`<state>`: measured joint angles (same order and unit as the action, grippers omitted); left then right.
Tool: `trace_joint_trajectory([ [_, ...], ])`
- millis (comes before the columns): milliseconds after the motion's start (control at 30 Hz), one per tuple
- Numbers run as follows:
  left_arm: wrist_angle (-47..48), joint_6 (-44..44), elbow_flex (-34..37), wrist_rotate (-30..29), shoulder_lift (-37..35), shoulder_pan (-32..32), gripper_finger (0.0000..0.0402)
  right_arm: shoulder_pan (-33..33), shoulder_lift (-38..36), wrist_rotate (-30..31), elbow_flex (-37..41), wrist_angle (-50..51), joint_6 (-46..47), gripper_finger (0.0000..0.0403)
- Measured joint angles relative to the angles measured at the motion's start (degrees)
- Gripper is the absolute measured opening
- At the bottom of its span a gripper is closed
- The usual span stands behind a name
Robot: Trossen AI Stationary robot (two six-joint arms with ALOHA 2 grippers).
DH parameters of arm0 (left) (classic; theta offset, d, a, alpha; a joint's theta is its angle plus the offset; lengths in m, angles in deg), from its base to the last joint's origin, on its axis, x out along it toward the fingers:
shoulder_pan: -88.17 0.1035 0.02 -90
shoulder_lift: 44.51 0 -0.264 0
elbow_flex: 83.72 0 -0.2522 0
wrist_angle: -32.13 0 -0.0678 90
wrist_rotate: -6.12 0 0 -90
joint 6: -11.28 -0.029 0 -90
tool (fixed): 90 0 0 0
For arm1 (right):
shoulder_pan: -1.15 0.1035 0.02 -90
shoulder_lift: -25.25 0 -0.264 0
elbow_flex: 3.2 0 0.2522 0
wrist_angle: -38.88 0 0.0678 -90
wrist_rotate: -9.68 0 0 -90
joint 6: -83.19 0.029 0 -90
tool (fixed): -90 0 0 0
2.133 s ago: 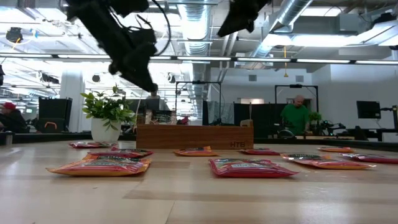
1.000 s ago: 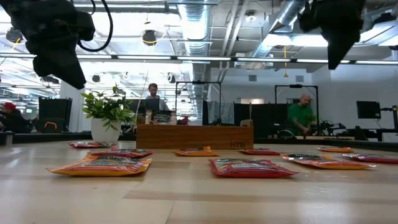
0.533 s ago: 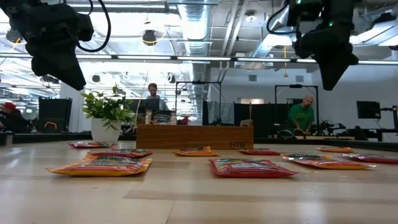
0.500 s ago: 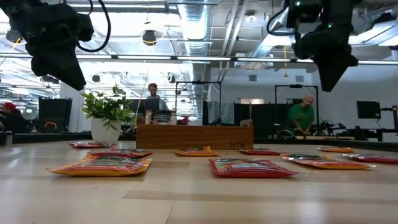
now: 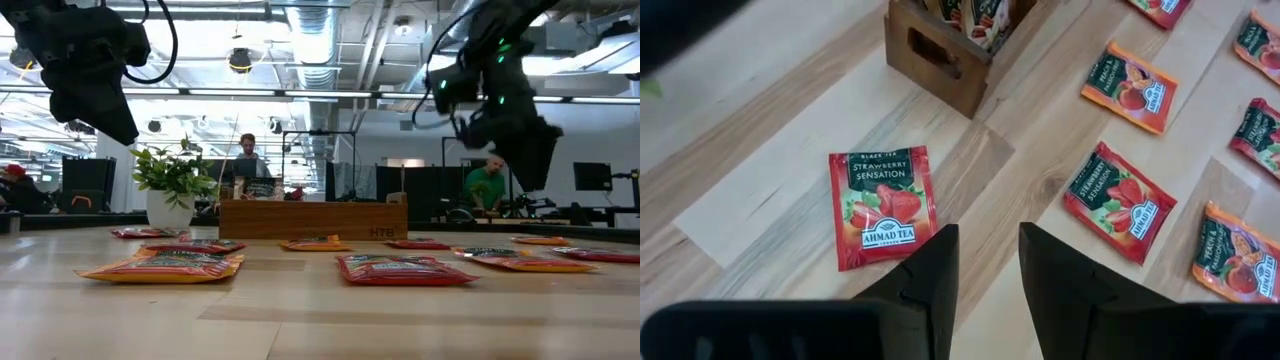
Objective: Pick & Place Tea
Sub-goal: Put the orange tea bag into the middle of the wooden organizer
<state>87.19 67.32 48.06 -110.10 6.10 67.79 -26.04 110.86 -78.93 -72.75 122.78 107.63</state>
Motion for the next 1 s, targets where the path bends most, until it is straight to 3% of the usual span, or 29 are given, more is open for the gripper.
trace_joint_trajectory([
  [400, 0.2, 0.2, 0.0, 0.0, 0.0, 0.0, 0.0099, -6.4, 12.0, 0.1, 0.0, -1.3, -10.0, 0.0151],
  [1000, 0.7, 0.2, 0.0, 0.0, 0.0, 0.0, 0.0099, -3.2, 14.1, 0.1, 0.0, -7.0, -11.4, 0.015],
])
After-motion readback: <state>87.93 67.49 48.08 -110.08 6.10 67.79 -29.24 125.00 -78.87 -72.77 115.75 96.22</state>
